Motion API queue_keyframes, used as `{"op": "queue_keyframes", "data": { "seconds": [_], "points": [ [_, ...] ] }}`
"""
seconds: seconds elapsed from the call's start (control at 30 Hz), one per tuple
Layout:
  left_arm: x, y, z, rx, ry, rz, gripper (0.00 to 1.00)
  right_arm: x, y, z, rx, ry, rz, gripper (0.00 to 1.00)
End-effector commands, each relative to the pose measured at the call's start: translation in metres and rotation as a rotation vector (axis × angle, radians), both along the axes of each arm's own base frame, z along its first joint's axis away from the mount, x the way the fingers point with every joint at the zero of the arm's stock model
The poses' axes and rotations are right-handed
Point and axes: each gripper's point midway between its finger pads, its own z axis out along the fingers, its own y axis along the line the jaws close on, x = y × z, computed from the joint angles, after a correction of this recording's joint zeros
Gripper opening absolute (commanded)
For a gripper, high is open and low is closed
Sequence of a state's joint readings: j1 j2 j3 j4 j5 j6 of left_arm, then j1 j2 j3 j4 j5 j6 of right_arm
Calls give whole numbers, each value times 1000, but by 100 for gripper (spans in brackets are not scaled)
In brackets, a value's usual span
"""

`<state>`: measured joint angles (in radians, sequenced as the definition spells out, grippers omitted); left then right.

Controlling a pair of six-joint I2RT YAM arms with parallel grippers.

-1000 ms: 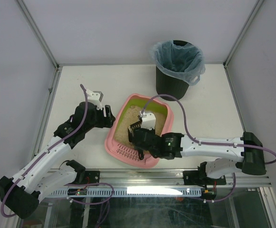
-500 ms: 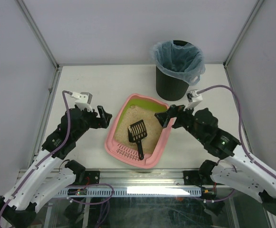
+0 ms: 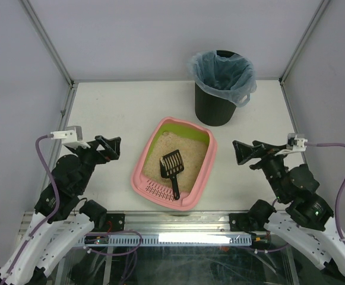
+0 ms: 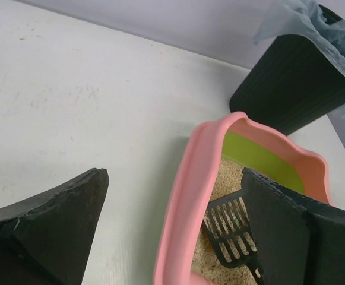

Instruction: Clean the litter box

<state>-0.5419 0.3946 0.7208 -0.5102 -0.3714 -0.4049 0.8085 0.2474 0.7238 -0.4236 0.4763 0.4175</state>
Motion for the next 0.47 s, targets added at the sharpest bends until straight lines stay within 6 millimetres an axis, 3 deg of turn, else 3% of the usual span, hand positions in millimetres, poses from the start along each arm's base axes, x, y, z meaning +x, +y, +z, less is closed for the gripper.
{"op": "queue_keyframes", "data": {
  "seconds": [0.0,0.1,0.23,0.43],
  "points": [
    [-8,32,7,-78,9,164,99,2,-14,-19,-97,57,-67,100],
    [-12,45,-1,-85,7,223,99,5,-18,-28,-144,77,-89,100],
    [-12,53,3,-87,-18,261,99,8,-17,-41,-208,99,-89,100],
    [-14,48,1,-91,-6,237,99,9,-9,-51,-229,107,-55,100]
  ]
}}
